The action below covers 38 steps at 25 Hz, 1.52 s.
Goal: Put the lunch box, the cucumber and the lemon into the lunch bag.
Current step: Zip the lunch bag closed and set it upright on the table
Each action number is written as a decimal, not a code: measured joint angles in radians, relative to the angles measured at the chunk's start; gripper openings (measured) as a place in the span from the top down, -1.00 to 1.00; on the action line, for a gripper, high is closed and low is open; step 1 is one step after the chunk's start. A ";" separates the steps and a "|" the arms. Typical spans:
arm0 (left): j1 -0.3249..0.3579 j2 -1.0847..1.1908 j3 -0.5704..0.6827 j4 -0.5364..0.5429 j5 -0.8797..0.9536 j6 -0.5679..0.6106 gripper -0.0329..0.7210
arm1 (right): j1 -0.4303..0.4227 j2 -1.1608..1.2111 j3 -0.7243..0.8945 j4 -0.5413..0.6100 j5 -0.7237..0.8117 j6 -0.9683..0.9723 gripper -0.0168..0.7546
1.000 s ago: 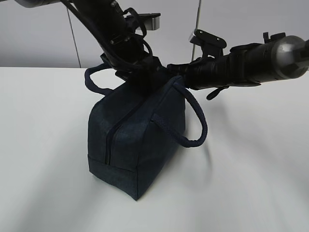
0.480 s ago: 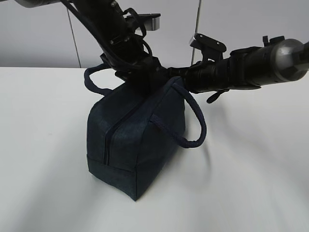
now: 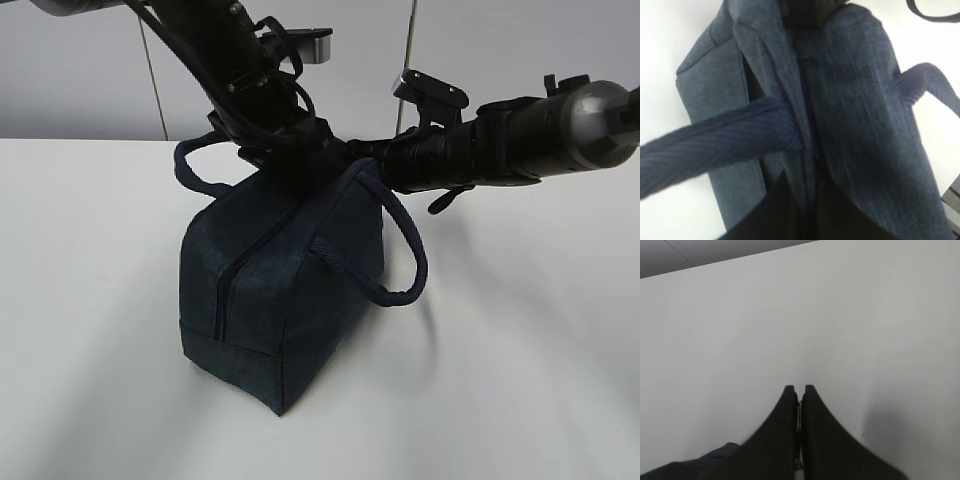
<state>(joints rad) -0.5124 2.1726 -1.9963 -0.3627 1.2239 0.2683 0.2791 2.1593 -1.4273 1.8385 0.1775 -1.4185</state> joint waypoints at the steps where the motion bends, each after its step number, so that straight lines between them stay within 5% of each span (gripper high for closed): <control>1: 0.000 0.000 0.000 0.000 0.000 0.000 0.94 | 0.000 0.000 0.000 0.000 0.000 0.000 0.95; 12: 0.000 0.000 0.000 0.000 0.010 0.000 0.94 | -0.002 -0.004 0.002 0.000 -0.017 0.000 0.13; 24: 0.000 -0.002 0.000 0.003 0.010 0.002 0.94 | -0.006 -0.118 0.008 -0.045 -0.023 -0.059 0.07; 38: 0.013 -0.002 0.000 0.080 0.008 -0.003 0.94 | -0.056 -0.213 0.029 -0.309 0.067 -0.066 0.07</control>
<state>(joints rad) -0.4995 2.1708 -1.9963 -0.2831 1.2322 0.2651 0.2227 1.9467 -1.3981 1.5297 0.2442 -1.4842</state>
